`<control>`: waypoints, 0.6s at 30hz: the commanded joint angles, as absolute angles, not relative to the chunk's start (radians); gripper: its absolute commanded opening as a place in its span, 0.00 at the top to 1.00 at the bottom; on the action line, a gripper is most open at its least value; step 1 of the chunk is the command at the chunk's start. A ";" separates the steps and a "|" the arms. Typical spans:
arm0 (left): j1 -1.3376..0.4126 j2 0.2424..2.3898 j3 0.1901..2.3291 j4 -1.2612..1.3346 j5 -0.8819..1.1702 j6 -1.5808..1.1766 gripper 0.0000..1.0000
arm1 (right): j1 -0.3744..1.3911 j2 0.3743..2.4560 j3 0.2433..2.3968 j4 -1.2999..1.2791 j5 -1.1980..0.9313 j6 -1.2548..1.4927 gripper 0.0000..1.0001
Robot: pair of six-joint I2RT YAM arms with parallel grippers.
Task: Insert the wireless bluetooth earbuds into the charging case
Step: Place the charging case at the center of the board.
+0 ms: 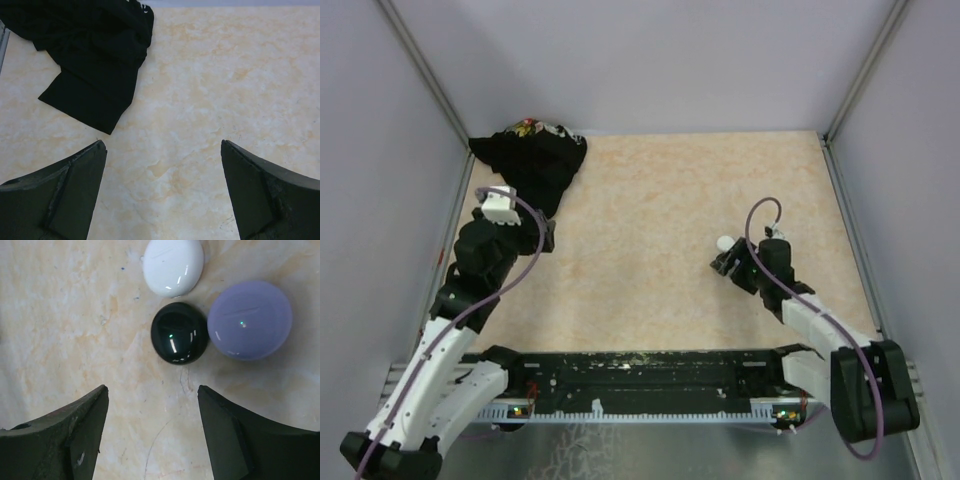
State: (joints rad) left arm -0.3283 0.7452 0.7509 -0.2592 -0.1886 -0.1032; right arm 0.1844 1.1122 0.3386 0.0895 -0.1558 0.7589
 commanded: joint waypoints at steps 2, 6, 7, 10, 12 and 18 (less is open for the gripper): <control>-0.321 0.581 0.764 -0.305 -0.130 -0.160 0.00 | 0.176 0.861 0.357 -0.076 -0.227 0.686 0.27; -0.321 0.476 0.764 -0.373 -0.127 -0.185 0.00 | 0.176 0.627 0.434 -0.278 -0.206 0.600 0.14; -0.321 0.455 0.771 -0.394 -0.131 -0.202 0.00 | 0.176 0.571 0.458 -0.321 -0.192 0.580 0.14; -0.321 0.385 0.791 -0.450 -0.134 -0.253 0.00 | 0.175 0.415 0.568 -0.443 -0.140 0.496 0.13; -0.321 0.339 0.801 -0.470 -0.141 -0.264 0.00 | 0.176 0.343 0.641 -0.497 -0.094 0.433 0.13; -0.322 0.297 0.847 -0.540 -0.161 -0.298 0.00 | 0.176 0.186 0.765 -0.550 -0.016 0.276 0.12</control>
State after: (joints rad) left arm -0.3271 0.3145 0.8055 -0.4793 -0.1463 -0.2527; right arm 0.1844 0.2527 0.7086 -0.4694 -0.0937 0.4202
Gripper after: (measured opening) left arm 0.998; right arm 0.874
